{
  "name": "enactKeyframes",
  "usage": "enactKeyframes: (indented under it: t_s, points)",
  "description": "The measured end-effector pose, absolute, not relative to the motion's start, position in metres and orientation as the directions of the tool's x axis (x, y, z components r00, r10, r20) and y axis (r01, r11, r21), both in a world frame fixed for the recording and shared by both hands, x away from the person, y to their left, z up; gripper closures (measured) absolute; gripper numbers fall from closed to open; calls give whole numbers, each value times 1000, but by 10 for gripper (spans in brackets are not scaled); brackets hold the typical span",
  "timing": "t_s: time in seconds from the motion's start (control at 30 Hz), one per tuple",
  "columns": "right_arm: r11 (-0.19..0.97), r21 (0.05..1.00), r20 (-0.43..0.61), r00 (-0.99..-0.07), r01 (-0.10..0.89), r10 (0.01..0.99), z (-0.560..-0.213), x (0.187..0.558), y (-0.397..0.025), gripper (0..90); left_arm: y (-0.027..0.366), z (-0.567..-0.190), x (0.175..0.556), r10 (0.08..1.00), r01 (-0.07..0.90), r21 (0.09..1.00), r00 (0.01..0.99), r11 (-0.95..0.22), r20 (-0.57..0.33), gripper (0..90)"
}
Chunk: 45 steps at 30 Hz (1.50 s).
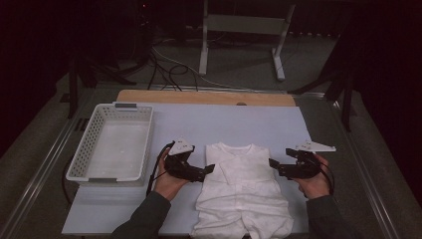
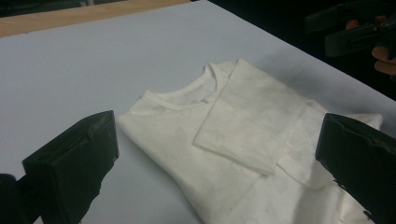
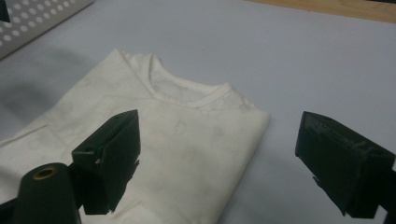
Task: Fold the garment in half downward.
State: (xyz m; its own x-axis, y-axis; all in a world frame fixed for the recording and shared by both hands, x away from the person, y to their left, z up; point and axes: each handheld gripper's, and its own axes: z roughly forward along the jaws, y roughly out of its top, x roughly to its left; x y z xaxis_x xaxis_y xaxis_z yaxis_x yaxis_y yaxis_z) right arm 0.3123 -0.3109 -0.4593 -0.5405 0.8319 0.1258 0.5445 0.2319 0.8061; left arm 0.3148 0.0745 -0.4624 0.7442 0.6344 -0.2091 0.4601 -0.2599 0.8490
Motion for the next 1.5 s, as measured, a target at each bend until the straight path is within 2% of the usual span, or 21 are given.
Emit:
enactKeyframes:
  t_s: [0.33,0.77,0.8,0.9,0.93,1.1,1.17,1.23,1.37,1.4,1.5]
  points:
    - [242,793,108,-519,560,848,-477,338,-303,154,57,-477,344,642,444,853,745,-275,-181,14]
    - [219,742,121,-449,633,885,-500,363,-300,181,57,-490,357,670,413,870,730,-270,-139,34]
    - [226,732,113,-442,643,890,-505,367,-298,233,58,-492,360,686,450,855,708,-257,-166,37]
    - [218,719,116,-423,660,899,-510,372,-295,307,58,-494,362,695,462,845,701,-270,-161,45]
    - [218,719,116,-423,660,899,-510,372,-295,307,58,-494,362,695,462,845,701,-270,-161,49]
    - [213,697,121,-406,685,906,-516,378,-292,467,60,-497,366,714,504,823,674,-262,-186,57]
    - [223,689,118,-410,689,904,-517,378,-291,491,62,-499,368,720,521,814,665,-256,-199,65]
    - [235,682,94,-402,692,911,-519,377,-285,619,62,-500,369,722,527,811,661,-253,-205,80]
    - [220,683,113,-398,696,911,-519,376,-282,817,62,-502,371,725,538,808,652,-239,-220,79]
    - [214,685,125,-402,697,907,-519,376,-282,847,62,-502,371,729,538,808,649,-239,-217,80]
    - [218,698,128,-419,682,899,-517,373,-281,863,61,-505,373,735,544,802,644,-245,-212,82]
